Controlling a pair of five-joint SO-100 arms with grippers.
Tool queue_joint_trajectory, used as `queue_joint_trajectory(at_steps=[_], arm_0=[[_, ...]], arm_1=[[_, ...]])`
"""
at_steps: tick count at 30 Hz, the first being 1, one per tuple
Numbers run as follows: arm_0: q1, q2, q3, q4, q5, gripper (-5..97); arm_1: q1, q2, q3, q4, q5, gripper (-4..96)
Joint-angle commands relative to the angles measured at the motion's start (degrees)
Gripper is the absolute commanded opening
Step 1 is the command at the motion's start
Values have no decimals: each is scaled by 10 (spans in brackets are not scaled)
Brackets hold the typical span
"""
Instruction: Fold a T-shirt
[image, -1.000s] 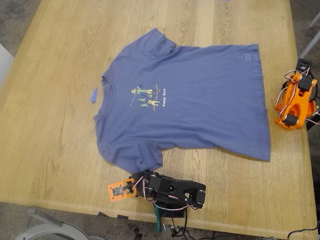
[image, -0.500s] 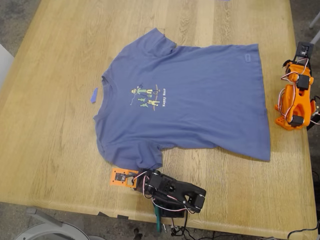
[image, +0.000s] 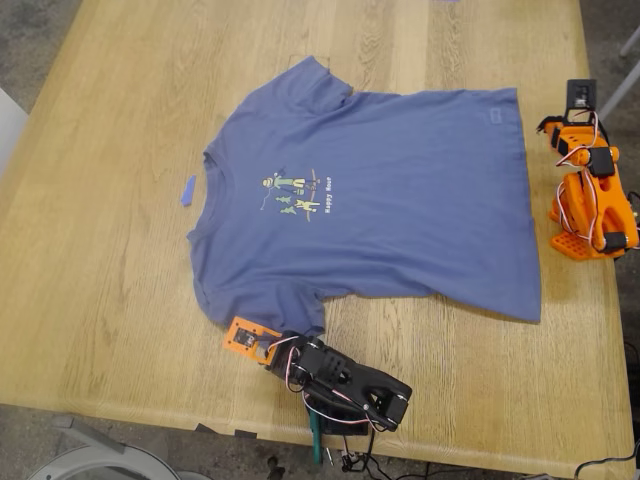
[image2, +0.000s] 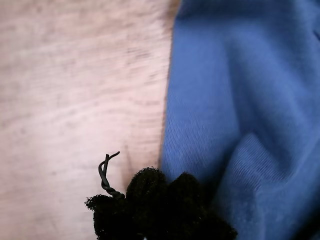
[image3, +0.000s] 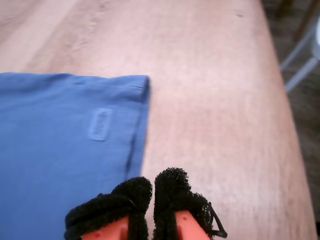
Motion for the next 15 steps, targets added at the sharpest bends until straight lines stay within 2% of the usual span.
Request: queue_joint_trajectory(at_steps=[1, 3, 4, 5, 9, 12, 15], arm_0=[[-2, 65, -10, -67, 76, 2], [-1, 65, -10, -90, 74, 3], [-1, 65, -10, -106, 92, 9], [-1, 65, -10, -122, 92, 25], [10, 65, -19, -168, 63, 26], [16, 65, -18, -222, 82, 27], [16, 65, -13, -267, 76, 34]], arm_1=[[-42, 6, -56, 29, -5, 70], [-71, 6, -79, 61, -6, 70], [-83, 6, -91, 74, -7, 70], [-96, 6, -103, 87, -7, 71], [-133, 6, -145, 134, -10, 71], [-169, 6, -172, 165, -10, 71], [-229, 6, -207, 228, -7, 91]])
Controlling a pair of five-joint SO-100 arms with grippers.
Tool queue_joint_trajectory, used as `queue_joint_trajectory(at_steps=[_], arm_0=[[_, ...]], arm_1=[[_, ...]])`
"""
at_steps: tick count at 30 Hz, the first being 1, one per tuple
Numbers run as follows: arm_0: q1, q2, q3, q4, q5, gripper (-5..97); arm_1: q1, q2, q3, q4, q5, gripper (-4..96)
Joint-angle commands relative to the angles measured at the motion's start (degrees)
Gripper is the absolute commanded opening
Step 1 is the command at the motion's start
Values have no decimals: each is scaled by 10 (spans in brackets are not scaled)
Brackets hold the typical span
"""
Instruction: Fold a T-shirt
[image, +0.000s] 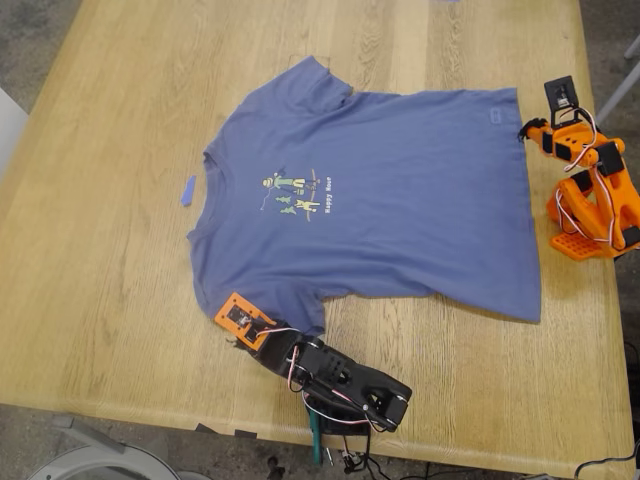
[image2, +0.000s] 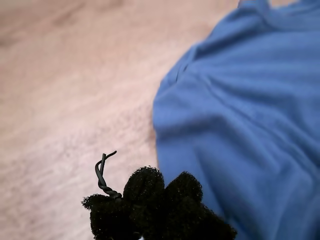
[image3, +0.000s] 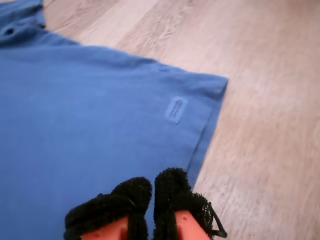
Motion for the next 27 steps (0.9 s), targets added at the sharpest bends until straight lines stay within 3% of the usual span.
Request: queue_joint_trajectory(at_steps=[1, 3, 5, 9, 14, 17, 27], arm_0=[[6, 65, -16, -48, -8, 63], [13, 65, -25, -49, -22, 135], [21, 65, -38, -49, -69, 244], [49, 65, -62, -41, -130, 414], [78, 64, -113, 62, -125, 537], [81, 47, -152, 100, -115, 562], [137, -283, -486, 287, -78, 591]], arm_1=[[-50, 5, -54, 47, -1, 100], [-76, 4, -76, 78, -5, 128], [-87, 4, -100, 105, -5, 152], [-87, 4, -141, 143, 7, 282], [-124, 4, -179, 178, 24, 366], [-130, 0, -207, 218, 24, 378], [-242, -40, -306, 330, 18, 379]])
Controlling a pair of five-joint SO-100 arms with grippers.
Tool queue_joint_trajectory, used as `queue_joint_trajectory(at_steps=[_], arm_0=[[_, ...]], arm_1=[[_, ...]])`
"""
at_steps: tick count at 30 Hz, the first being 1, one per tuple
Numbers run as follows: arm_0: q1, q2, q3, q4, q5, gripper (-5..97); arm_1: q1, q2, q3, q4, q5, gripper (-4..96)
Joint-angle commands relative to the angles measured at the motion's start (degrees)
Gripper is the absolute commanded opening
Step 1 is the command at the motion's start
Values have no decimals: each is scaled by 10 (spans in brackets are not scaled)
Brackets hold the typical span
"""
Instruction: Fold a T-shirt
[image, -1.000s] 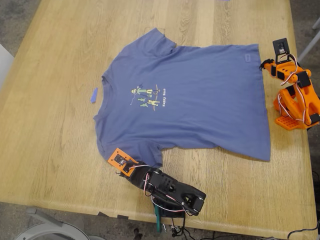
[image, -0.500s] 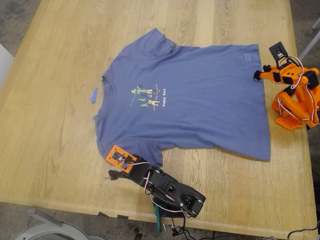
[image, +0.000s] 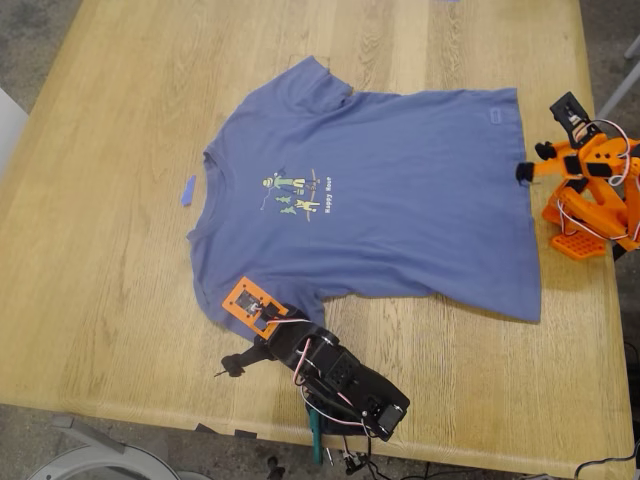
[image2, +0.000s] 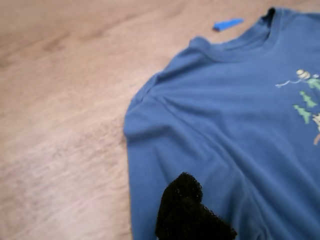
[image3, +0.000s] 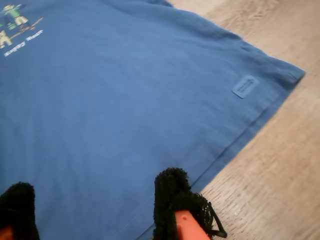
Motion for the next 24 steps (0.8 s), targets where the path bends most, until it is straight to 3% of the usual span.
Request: queue_joint_trajectory(at_steps=[1, 12, 24], arm_0=[[37, -103, -173, 41, 11, 591], [152, -292, -378, 157, 36, 580], [219, -440, -404, 83, 64, 556]], arm_1=[[-32, -40, -47, 5, -3, 379], [-212, -334, -192, 1, 18, 363], [-340, -561, -240, -168, 63, 351]])
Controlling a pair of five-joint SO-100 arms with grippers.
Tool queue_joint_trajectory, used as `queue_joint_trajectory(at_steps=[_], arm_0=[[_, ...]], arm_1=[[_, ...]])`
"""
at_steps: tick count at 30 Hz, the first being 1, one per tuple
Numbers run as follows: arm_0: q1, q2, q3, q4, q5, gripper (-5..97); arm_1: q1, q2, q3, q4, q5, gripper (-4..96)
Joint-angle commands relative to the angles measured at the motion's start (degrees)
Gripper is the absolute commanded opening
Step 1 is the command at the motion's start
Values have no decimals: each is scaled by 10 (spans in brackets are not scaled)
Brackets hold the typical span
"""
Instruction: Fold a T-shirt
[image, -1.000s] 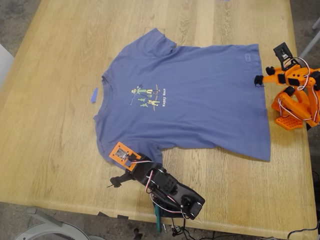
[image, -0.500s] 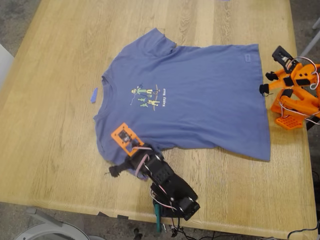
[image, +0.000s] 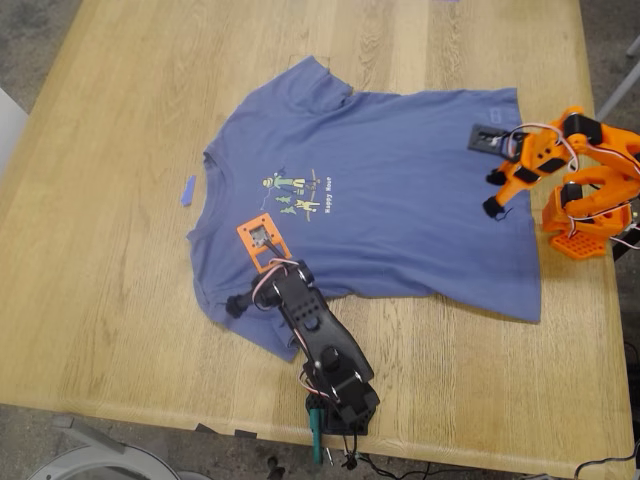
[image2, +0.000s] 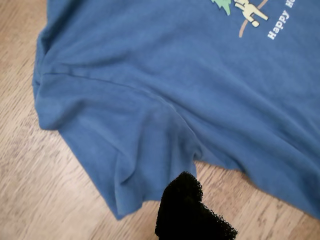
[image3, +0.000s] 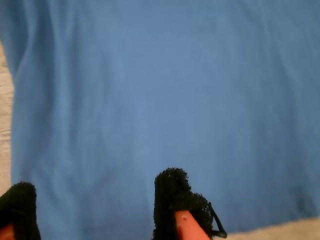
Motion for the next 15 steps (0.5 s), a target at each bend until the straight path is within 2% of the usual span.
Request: queue_joint_trajectory(at_steps=[1, 8, 15], arm_0=[[18, -39, -57, -46, 9, 557], [20, -120, -61, -151, 23, 562], [8, -176, -48, -271, 6, 630]], arm_1=[[-13, -47, -51, -48, 6, 351], [-43, -181, -126, -153, 21, 349], [-60, -266, -164, -232, 33, 340]])
